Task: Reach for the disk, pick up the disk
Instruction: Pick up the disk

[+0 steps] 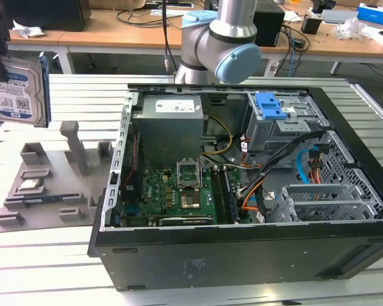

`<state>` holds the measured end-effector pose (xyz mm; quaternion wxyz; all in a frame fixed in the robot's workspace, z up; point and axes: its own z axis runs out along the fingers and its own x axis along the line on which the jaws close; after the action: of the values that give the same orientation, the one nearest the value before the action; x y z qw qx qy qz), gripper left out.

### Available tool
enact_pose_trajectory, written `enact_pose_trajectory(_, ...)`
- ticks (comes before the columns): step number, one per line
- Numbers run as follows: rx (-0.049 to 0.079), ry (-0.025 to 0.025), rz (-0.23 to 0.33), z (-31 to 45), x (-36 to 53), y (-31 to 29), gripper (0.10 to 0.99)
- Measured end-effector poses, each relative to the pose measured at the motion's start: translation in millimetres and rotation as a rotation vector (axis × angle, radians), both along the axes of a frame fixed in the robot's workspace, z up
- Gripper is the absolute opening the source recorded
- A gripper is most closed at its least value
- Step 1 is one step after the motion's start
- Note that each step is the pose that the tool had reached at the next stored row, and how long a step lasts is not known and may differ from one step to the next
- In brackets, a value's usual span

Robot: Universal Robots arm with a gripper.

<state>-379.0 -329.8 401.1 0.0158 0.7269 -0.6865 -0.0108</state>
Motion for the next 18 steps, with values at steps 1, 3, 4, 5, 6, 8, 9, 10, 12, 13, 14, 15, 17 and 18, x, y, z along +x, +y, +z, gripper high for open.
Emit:
enact_pose_trajectory(1,0.000,0.0000,0.000,1.6,0.0,0.0,0.365)
enact_pose_trajectory(3,0.000,0.0001,0.000,4.2,0.0,0.0,0.365)
enact_pose_trajectory(4,0.000,0.0000,0.000,6.4,0.0,0.0,0.365)
enact_pose_trajectory(5,0.000,0.0000,0.000,9.0,0.0,0.0,0.365)
enact_pose_trajectory(6,0.000,0.0000,0.000,11.7,0.0,0.0,0.365)
enact_pose_trajectory(8,0.000,0.0001,0.000,15.9,0.0,0.0,0.365)
enact_pose_trajectory(9,0.000,0.0000,0.000,17.1,0.0,0.0,0.365)
enact_pose_trajectory(10,0.000,0.0001,0.000,18.4,0.0,0.0,0.365)
enact_pose_trajectory(12,0.000,0.0001,0.000,21.3,0.0,0.0,0.365)
enact_pose_trajectory(13,0.000,0.0000,0.000,22.5,0.0,0.0,0.365)
enact_pose_trajectory(14,0.000,0.0001,0.000,24.0,0.0,0.0,0.365)
enact_pose_trajectory(15,0.000,0.0001,0.000,25.2,0.0,0.0,0.365)
enact_pose_trajectory(17,0.000,0.0000,0.000,27.8,0.0,0.0,0.365)
enact_pose_trajectory(18,0.000,0.0000,0.000,29.4,0.0,0.0,0.365)
